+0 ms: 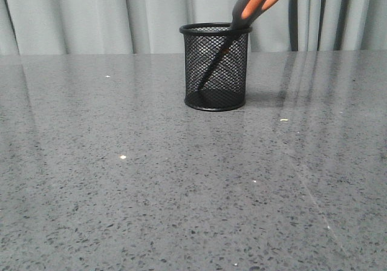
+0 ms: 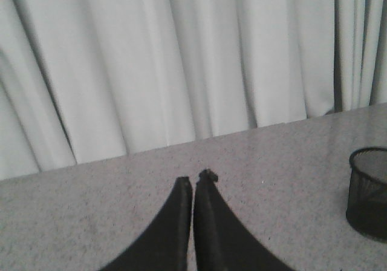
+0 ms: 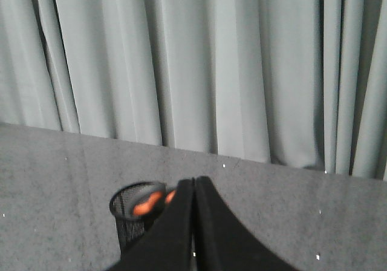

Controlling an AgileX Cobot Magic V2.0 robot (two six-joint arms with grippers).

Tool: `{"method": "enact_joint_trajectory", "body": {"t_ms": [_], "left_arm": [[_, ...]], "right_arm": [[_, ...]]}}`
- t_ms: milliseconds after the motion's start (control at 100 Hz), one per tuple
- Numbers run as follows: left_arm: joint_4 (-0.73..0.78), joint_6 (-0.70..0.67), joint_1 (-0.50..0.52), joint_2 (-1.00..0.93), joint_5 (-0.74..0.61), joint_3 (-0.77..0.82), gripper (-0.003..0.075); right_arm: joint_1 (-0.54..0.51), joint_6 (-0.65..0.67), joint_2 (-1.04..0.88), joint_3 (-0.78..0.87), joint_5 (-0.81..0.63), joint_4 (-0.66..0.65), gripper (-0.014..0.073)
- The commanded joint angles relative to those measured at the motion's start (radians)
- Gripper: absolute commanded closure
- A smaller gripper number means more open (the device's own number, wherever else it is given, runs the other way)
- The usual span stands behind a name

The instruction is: Put scissors into bucket

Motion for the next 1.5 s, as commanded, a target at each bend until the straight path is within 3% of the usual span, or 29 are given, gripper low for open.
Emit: {"method": "enact_joint_trajectory", "body": {"t_ms": [0, 150, 320, 1210, 1290, 1390, 1440, 1490], "left_arm": [[-0.031, -0.001, 0.000, -0.114, -0.121, 0.124, 0.0740], [-0.047, -0.001, 0.000, -0.319, -0.138, 0.313, 0.0740], [-0.055, -0.001, 0.000, -0.472, -0.218, 0.429, 0.0740], [-0.034, -0.007, 0.000, -0.490, -0.236, 0.442, 0.0740], [0.137, -0.196, 0.000, -0.484, -0.238, 0.450, 0.0740], [0.509, -0.653, 0.000, -0.484, -0.264, 0.508, 0.0740], [0.584, -0.746, 0.000, -0.484, -0.283, 0.549, 0.0740], [0.587, -0.753, 0.000, -0.490, -0.294, 0.590, 0.0740]], "right_arm": [[-0.006, -0.011, -0.097, 0.103, -0.107, -0.010, 0.0644], [-0.006, -0.011, -0.266, 0.293, -0.121, -0.010, 0.0644], [-0.006, -0.011, -0.339, 0.380, -0.294, -0.010, 0.0644], [-0.006, -0.011, -0.339, 0.382, -0.281, -0.008, 0.0645], [-0.006, -0.011, -0.339, 0.382, -0.281, -0.008, 0.0645], [-0.006, -0.011, -0.339, 0.382, -0.279, -0.008, 0.0645], [-0.006, -0.011, -0.339, 0.382, -0.279, -0.008, 0.0645], [-0.006, -0.011, -0.339, 0.382, -0.279, -0.008, 0.0645]]}}
